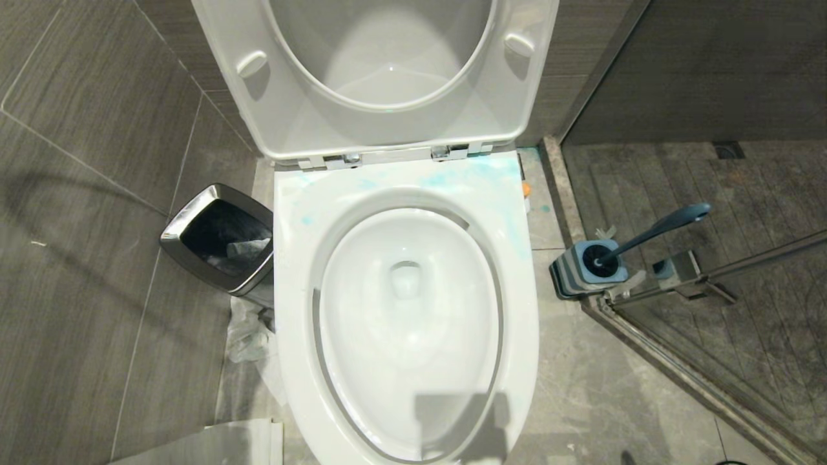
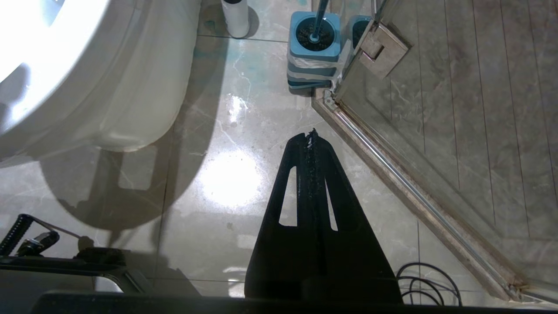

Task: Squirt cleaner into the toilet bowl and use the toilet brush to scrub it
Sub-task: Close the toilet lid

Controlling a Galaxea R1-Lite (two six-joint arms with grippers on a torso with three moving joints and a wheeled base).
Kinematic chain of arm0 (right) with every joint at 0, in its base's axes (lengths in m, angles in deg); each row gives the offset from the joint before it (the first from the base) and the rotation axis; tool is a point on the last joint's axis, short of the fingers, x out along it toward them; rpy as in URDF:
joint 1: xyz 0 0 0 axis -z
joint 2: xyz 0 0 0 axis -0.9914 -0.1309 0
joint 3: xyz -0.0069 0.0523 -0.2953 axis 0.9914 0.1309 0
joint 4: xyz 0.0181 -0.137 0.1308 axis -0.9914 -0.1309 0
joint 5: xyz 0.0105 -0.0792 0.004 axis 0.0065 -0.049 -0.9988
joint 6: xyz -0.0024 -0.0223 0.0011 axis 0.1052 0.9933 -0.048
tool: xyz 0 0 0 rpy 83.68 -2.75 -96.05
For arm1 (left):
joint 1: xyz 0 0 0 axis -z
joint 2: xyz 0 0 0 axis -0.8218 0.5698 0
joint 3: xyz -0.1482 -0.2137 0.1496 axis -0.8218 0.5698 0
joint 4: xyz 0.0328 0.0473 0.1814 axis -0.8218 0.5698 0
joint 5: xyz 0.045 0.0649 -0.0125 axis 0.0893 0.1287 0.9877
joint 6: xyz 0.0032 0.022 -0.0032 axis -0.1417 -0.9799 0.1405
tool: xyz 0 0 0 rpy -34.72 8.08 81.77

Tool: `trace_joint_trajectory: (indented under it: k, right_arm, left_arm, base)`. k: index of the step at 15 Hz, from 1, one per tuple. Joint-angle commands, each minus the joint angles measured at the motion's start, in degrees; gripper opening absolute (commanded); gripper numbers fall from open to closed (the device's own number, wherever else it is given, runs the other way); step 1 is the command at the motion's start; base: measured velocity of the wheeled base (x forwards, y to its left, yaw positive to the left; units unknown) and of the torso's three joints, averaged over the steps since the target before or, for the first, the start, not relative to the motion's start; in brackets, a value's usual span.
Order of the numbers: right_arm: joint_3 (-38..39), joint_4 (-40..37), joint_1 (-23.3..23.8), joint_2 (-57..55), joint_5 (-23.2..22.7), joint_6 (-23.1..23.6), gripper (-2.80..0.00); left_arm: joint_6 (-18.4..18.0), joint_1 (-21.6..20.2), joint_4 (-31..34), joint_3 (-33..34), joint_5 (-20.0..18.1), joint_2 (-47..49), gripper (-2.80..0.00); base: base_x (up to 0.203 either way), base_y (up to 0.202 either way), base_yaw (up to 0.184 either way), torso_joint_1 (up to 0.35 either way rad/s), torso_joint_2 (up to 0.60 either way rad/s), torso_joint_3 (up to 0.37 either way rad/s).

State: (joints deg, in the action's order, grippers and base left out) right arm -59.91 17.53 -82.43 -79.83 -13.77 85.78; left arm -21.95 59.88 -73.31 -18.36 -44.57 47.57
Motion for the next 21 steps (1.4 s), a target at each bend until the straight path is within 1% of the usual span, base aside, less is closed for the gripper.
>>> trace_joint_trajectory:
  k: [1,3,5,7,11,13,16,19,21]
  right_arm:
    - [0.01,0.05,-0.02,-0.05,-0.04,0.05,-2.80]
    - [0.01,0.05,-0.04,-0.05,-0.04,0.05,-2.80]
    - [0.01,0.05,-0.05,-0.05,-0.04,0.05,-2.80]
    - [0.01,0.05,-0.05,-0.05,-0.04,0.05,-2.80]
    - [0.01,0.05,-0.04,-0.05,-0.04,0.05,-2.80]
    - [0.01,0.05,-0.05,-0.05,-0.04,0.05,-2.80]
    - [0.01,0.05,0.01,-0.05,-0.04,0.05,-2.80]
    - [0.01,0.05,-0.05,-0.05,-0.04,0.05,-2.80]
    - [0.01,0.05,-0.03,-0.05,-0.04,0.05,-2.80]
  left_arm:
    - [0.37,-0.31,-1.53,-4.11,-1.91,4.70,-2.80]
    - [-0.17,-0.07,-1.73,-7.10,-2.20,7.29,-2.80]
    - [-2.18,0.83,-3.60,-7.55,-2.07,8.85,-2.80]
    - [-2.60,1.17,-6.66,-7.71,-1.80,10.22,-2.80]
    - [-3.85,1.18,-7.14,-8.43,-1.18,11.21,-2.80]
    - [-3.86,1.09,-7.06,-8.36,-0.90,11.29,-2.80]
    - [-3.77,0.05,-7.06,-8.57,2.36,11.67,-2.80]
    - [-2.47,0.30,-6.80,-10.13,2.04,13.20,-2.80]
    - [-2.55,1.39,-6.82,-12.27,2.08,15.01,-2.80]
  base:
    - [0.000,0.000,0.000,0.000,0.00,0.000]
    - [0.000,0.000,0.000,0.000,0.00,0.000]
    - [0.000,0.000,0.000,0.000,0.00,0.000]
    - [0.000,0.000,0.000,0.000,0.00,0.000]
    - [0.000,0.000,0.000,0.000,0.00,0.000]
    - [0.000,0.000,0.000,0.000,0.00,0.000]
    - [0.000,0.000,0.000,0.000,0.00,0.000]
    - [0.000,0.000,0.000,0.000,0.00,0.000]
    - [0.000,0.000,0.000,0.000,0.00,0.000]
